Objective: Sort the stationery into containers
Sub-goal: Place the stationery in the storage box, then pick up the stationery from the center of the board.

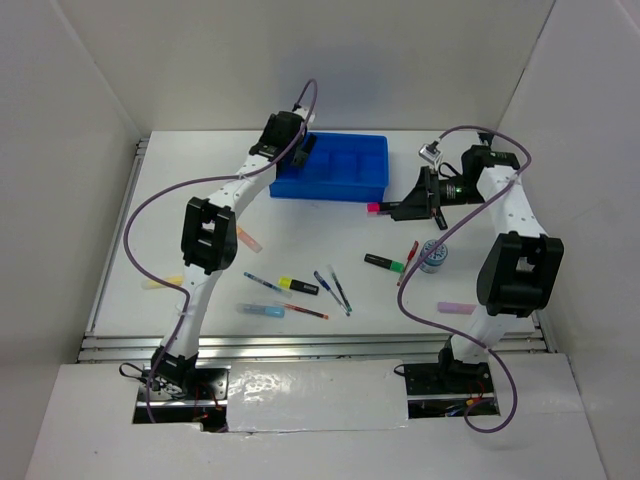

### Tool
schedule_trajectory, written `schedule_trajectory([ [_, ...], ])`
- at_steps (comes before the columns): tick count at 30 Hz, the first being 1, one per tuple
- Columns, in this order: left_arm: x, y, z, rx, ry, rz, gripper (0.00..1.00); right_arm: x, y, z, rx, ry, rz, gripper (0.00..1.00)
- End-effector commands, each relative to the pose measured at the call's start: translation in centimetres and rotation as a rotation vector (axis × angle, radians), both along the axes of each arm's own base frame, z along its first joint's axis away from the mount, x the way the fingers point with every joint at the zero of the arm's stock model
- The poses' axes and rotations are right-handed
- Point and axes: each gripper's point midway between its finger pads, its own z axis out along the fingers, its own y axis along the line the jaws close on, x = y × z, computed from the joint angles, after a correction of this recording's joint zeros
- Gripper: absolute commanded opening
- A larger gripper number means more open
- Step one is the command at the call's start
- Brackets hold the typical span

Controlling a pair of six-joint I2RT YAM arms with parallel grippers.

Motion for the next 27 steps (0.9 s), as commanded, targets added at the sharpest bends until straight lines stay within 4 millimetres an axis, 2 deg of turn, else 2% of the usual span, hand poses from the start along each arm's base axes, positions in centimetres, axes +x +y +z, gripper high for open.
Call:
schedule_trajectory([
  [1, 0.9, -0.1, 4.3, -0.015, -0.118, 0.009, 0.99, -1.8, 0.7, 0.6, 0.042, 0.093, 0.019, 0.75],
  [6, 0.7, 0.2, 5.7, -0.049, -0.158, 0.025, 0.99, -2.0, 0.8, 0.5, 0.041, 0.083, 0.025, 0.75],
  [9, 0.3, 0.7, 7.6, -0.110, -0.178, 0.019, 0.96, -1.8, 0.5, 0.4, 0.020, 0.067, 0.016, 0.72],
  [10, -0.1, 1.0, 9.2, -0.140, -0.191, 0.015, 0.94, -1.7, 0.2, 0.4, 0.009, 0.062, 0.007, 0.71],
  [12, -0.5, 1.8, 10.7, -0.240, -0.183, 0.004, 0.90, -0.8, -0.7, -0.1, -0.064, 0.060, -0.044, 0.70],
  [13, -1.6, 1.1, 12.5, -0.301, -0.176, -0.060, 0.87, -0.5, -1.2, -0.4, -0.103, 0.053, -0.068, 0.68],
  [14, -2.5, 1.1, 12.8, -0.373, -0.142, -0.064, 0.87, 0.3, -1.9, -0.2, -0.160, -0.020, -0.103, 0.68],
  [15, -3.1, 1.6, 13.5, -0.405, -0.129, -0.097, 0.87, 0.8, -3.3, -1.6, -0.295, -0.003, -0.169, 0.68],
  [16, -4.9, 1.7, 14.9, -0.430, -0.118, -0.138, 0.88, 1.0, -4.2, -2.0, -0.366, -0.028, -0.202, 0.68],
  [17, -6.3, 1.1, 14.7, -0.455, -0.076, -0.202, 0.91, 1.2, -5.0, -1.4, -0.437, -0.104, -0.245, 0.69],
  [18, -7.6, 0.9, 15.0, -0.460, -0.058, -0.239, 0.92, 0.9, -5.9, -2.4, -0.505, -0.102, -0.273, 0.71],
  [19, -10.3, 0.4, 15.2, -0.465, -0.015, -0.313, 0.95, 0.7, -7.6, -2.7, -0.617, -0.144, -0.329, 0.74],
  [20, -11.6, 0.1, 14.8, -0.468, 0.010, -0.344, 0.96, 0.3, -8.4, -3.5, -0.666, -0.137, -0.346, 0.76],
  [22, -15.4, -0.4, 14.3, -0.459, 0.069, -0.427, 0.99, -1.6, -10.5, -6.5, -0.758, -0.112, -0.373, 0.80],
  [25, -18.8, -0.9, 13.5, -0.457, 0.119, -0.463, 0.99, -2.2, -13.0, -7.9, -0.852, -0.115, -0.455, 0.85],
  [26, -19.5, -1.1, 13.2, -0.464, 0.136, -0.466, 0.99, -2.2, -13.5, -9.0, -0.874, -0.112, -0.469, 0.99],
  [27, -20.4, -1.0, 13.0, -0.467, 0.149, -0.468, 0.99, -2.2, -13.8, -9.4, -0.890, -0.111, -0.483, 1.00],
])
